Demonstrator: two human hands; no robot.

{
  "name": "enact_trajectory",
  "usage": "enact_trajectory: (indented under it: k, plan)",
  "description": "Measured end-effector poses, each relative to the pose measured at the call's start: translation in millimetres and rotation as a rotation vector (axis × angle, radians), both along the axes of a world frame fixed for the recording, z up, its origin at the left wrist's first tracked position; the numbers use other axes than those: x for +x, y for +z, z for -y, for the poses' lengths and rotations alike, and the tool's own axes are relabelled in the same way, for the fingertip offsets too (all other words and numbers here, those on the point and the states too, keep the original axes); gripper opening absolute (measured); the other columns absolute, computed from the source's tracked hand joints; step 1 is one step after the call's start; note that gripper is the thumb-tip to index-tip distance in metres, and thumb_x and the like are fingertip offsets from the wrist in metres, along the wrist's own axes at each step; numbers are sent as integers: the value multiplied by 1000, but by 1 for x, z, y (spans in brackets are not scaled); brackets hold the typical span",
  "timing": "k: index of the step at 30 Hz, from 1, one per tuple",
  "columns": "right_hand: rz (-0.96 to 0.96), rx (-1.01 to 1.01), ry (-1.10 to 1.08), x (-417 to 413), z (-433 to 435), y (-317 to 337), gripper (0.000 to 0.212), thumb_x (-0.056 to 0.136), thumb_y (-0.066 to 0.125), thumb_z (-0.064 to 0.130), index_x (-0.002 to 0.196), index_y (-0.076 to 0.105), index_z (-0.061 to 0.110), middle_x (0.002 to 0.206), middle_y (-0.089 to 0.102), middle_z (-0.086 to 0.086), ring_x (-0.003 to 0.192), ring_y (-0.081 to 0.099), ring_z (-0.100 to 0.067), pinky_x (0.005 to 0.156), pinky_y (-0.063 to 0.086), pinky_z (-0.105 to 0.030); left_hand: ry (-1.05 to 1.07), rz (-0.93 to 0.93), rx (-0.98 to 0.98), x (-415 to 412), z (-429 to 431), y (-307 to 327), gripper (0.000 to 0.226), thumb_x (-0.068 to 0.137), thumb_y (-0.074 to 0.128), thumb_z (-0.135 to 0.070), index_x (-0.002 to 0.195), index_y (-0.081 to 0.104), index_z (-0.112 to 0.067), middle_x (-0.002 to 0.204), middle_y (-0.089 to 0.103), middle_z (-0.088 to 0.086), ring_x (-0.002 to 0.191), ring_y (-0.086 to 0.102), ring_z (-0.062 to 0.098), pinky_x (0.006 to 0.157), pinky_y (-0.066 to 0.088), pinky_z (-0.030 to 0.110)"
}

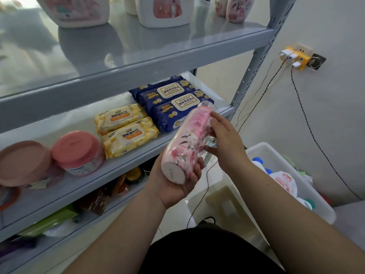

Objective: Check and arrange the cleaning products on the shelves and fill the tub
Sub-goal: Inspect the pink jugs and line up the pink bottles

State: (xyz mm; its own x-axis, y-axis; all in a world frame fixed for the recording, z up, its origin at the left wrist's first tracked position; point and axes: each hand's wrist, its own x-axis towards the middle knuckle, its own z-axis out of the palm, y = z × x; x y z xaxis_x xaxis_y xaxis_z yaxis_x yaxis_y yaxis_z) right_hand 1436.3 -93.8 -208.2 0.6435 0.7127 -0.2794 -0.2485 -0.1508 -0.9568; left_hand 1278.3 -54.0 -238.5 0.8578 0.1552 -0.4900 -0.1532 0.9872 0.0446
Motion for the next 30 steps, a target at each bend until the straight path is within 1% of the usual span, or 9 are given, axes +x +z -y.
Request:
enact_trajectory:
  k: [6, 9, 13, 16, 18, 21, 24, 27, 30]
  plan:
    - [25, 27, -14, -9, 11, -6, 33, 103, 59, 37, 135, 62, 35, 131, 62, 0, 99, 69, -8, 65, 61, -25, -9, 41, -3, -6, 7, -5, 72, 82, 58, -52, 128, 58, 3, 96, 65, 20, 64, 68, 27, 48, 59, 31]
    - [35, 4, 35, -14, 15, -8, 41, 99, 64, 38, 139, 58, 28, 124, 66, -3, 88, 75, -8, 68, 63, -33, 31, -107, 168, -3, 12, 7, 55, 87, 56, -44, 121, 64, -1, 90, 70, 19, 64, 68, 27, 50, 58, 30]
    - [-82, -81, 127, -21, 10, -14, 43, 95, 71, 20, 134, 56, 23, 112, 75, -11, 92, 77, -32, 84, 62, -53, 99, -553, 850, -2, 13, 10, 31, 103, 54, -37, 131, 56, -27, 110, 76, 3, 87, 75, 22, 63, 60, 34]
    - [-283, -126, 112, -37, 6, -19, 32, 96, 57, 15, 127, 57, 10, 97, 77, -14, 85, 76, -32, 79, 62, -44, -67, -736, 1480, -11, 4, 9, 65, 98, 59, -43, 154, 27, -40, 130, 49, -6, 105, 63, 17, 72, 56, 29]
    - [-403, -119, 80, -46, 6, -18, 30, 96, 49, 21, 116, 61, 3, 81, 74, -15, 69, 74, -29, 64, 61, -35, -101, -754, 1654, -15, 3, 14, 76, 90, 59, -54, 155, 22, -40, 129, 41, -2, 109, 60, 19, 78, 58, 32]
    - [-507, -66, 54, -50, 13, -19, 36, 100, 41, 26, 93, 62, -1, 60, 69, -14, 52, 68, -24, 47, 55, -27, -160, -736, 1740, -19, 12, 23, 74, 92, 59, -55, 156, 25, -39, 123, 34, -1, 111, 53, 19, 90, 57, 36]
    - [-542, -32, 30, -55, 20, -27, 34, 105, 41, 32, 100, 60, 4, 74, 67, -12, 65, 65, -24, 61, 52, -34, -219, -769, 1788, -22, 16, 27, 74, 92, 59, -57, 156, 25, -40, 120, 30, -4, 113, 50, 17, 95, 56, 38]
    - [-615, -31, 43, -59, 15, -33, 40, 102, 40, 35, 98, 60, 1, 65, 69, -14, 58, 68, -25, 54, 56, -27, -218, -764, 1741, -28, 15, 28, 71, 92, 61, -53, 153, 29, -38, 124, 31, -3, 112, 50, 16, 93, 57, 36]
    - [-606, -53, 36, -63, 5, -36, 43, 97, 42, 32, 112, 64, -2, 74, 71, -17, 61, 71, -28, 53, 59, -31, -161, -735, 1644, -36, 7, 27, 59, 92, 64, -49, 143, 38, -35, 134, 37, 0, 104, 56, 11, 80, 57, 28]
